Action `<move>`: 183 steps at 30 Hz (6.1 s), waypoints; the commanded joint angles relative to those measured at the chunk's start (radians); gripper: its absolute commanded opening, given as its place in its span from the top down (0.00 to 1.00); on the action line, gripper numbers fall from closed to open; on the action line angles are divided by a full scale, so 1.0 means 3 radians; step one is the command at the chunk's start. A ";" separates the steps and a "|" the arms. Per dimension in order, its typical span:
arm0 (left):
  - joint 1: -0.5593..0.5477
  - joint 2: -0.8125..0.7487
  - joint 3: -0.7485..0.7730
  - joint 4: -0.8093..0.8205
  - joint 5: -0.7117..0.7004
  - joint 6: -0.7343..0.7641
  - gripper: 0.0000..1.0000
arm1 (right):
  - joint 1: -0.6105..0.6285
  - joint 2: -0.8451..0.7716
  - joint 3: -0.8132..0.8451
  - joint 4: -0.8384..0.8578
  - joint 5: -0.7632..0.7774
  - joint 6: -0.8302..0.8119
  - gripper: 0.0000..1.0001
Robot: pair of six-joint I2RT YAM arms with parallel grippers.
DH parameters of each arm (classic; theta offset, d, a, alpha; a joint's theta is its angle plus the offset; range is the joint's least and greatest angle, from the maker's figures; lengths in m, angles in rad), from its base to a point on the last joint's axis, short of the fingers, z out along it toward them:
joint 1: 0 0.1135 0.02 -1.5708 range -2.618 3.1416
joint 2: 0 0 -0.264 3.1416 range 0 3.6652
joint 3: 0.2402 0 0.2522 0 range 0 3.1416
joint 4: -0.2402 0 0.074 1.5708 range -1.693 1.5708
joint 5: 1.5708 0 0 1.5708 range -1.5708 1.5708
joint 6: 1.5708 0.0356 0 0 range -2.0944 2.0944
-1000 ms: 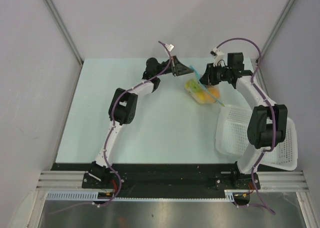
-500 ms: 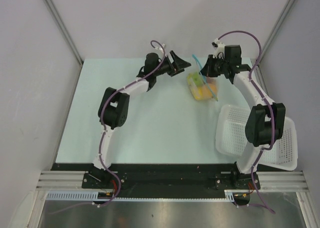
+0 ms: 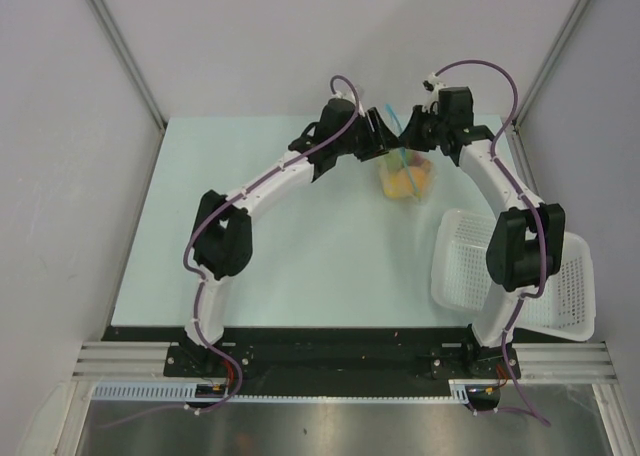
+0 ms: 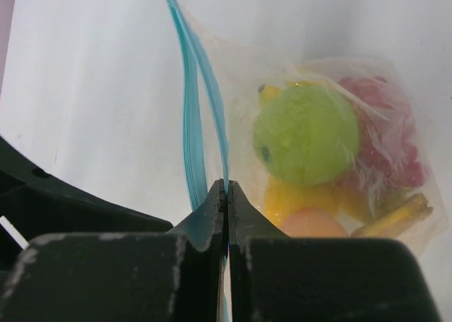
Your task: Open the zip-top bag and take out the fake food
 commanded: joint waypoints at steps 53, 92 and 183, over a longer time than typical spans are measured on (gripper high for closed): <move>0.0089 0.0459 0.1409 -0.1280 -0.0432 0.0583 1.00 | -0.0064 0.0022 0.0704 -0.0678 0.1504 -0.0768 0.95; 0.0017 0.0561 0.1321 -0.0456 0.0254 -0.0107 1.00 | 0.0018 0.0565 0.1507 -0.1890 0.0737 -0.0287 0.72; 0.0063 0.0336 0.0698 -0.0282 0.0494 -0.0127 1.00 | -0.0560 -0.2531 -0.1990 -0.1998 0.1515 0.0382 0.87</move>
